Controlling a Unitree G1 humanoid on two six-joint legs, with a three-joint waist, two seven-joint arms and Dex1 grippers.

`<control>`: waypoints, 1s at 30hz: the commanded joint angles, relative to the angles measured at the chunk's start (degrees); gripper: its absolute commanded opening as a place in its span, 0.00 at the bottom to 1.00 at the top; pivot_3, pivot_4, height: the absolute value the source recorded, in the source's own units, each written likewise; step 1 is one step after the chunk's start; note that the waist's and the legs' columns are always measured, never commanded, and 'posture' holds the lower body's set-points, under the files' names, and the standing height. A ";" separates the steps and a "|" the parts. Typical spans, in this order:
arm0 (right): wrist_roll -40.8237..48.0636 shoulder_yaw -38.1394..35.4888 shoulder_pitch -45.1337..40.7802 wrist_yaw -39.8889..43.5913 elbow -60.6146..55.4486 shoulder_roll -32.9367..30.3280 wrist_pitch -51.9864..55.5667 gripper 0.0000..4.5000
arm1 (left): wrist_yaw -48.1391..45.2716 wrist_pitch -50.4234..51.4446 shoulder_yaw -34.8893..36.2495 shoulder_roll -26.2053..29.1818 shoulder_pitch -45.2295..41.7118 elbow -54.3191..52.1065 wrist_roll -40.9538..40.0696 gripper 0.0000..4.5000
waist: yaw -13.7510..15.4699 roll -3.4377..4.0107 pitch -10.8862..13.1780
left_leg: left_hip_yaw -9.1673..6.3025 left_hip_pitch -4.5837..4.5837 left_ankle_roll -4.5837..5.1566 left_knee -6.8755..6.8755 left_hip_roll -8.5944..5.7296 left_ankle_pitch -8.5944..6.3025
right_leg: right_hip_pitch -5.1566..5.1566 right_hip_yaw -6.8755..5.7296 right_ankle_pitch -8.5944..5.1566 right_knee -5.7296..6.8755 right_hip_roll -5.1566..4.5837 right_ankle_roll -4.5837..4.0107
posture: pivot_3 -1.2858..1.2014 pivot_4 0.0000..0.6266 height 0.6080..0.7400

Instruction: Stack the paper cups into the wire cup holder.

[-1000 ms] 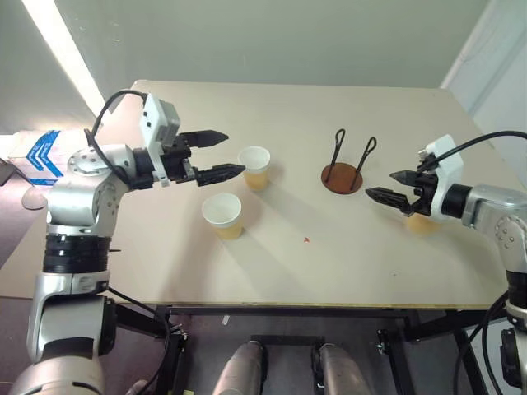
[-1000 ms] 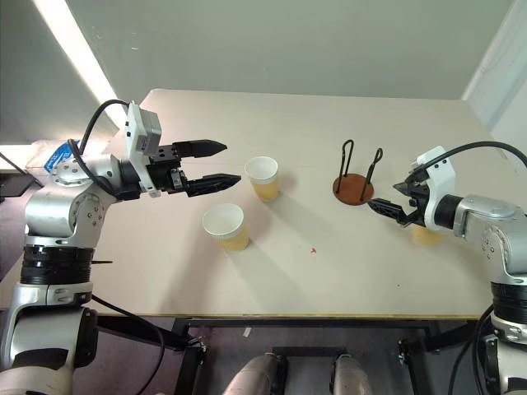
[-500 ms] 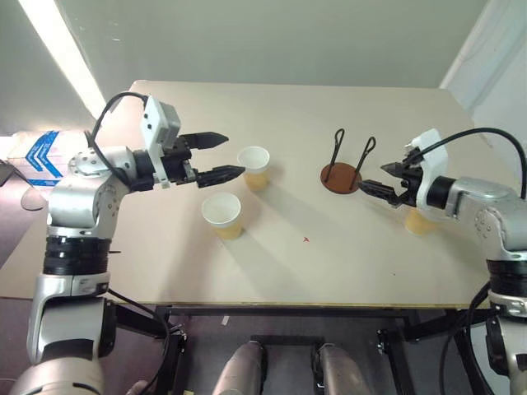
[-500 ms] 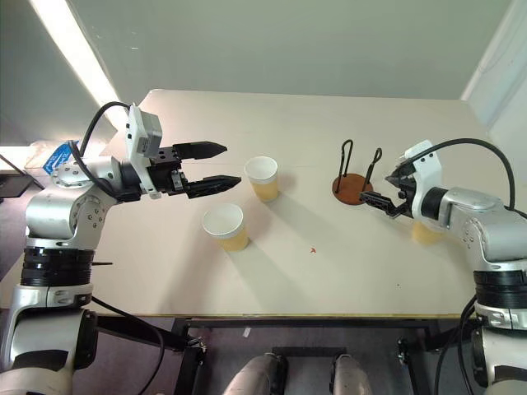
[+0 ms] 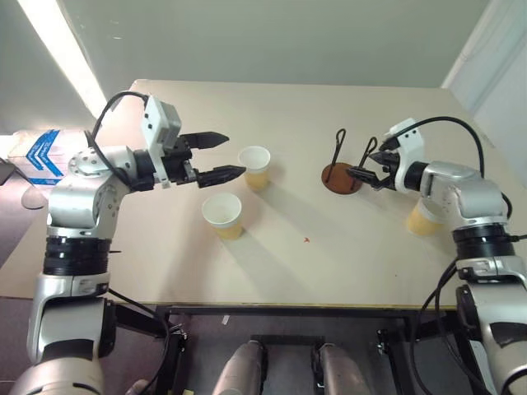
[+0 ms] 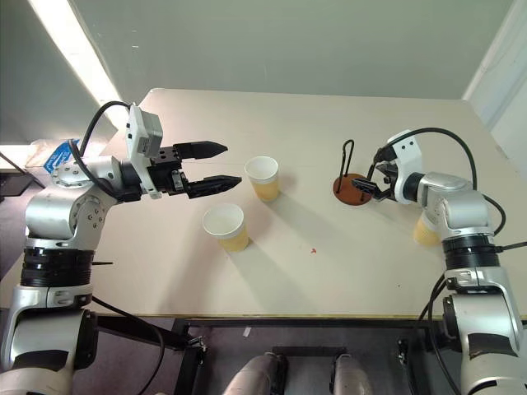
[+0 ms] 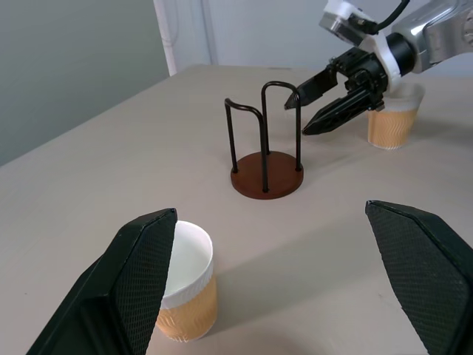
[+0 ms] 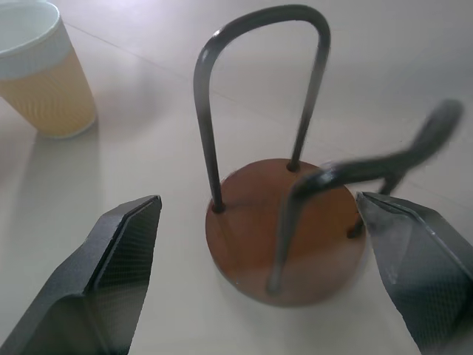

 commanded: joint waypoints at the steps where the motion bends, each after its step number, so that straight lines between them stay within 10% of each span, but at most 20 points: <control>1: -1.22 -0.78 -2.97 -0.08 1.88 0.83 -2.89 0.99 | 0.54 0.23 1.59 0.84 -0.17 -2.42 -0.59 1.00 | 0.01 0.00 0.00 | 0.00 -0.02 0.00 0.00 0.00 -0.01 | -0.02 0.00 0.00 0.00 0.00 0.00 | 0.52 0.24 1.00; 15: 0.14 -2.62 -2.73 2.93 -2.03 -1.30 -1.13 0.03 | 0.74 0.91 1.68 1.34 -0.11 -2.33 -0.64 1.00 | 0.07 0.01 0.01 | 0.00 -0.09 -0.12 0.02 0.00 -0.08 | -0.06 -0.03 -0.03 0.00 -0.01 -0.07 | 0.52 0.24 1.00; 30: 13.22 -3.93 10.69 11.61 -39.95 -9.19 14.87 0.01 | -7.15 9.70 1.15 6.16 1.97 -12.41 -8.46 1.00 | 0.08 0.00 0.00 | -0.02 -0.24 -0.45 0.08 0.01 0.12 | -0.05 -0.12 -0.09 -0.15 0.00 -0.08 | 0.52 0.24 1.00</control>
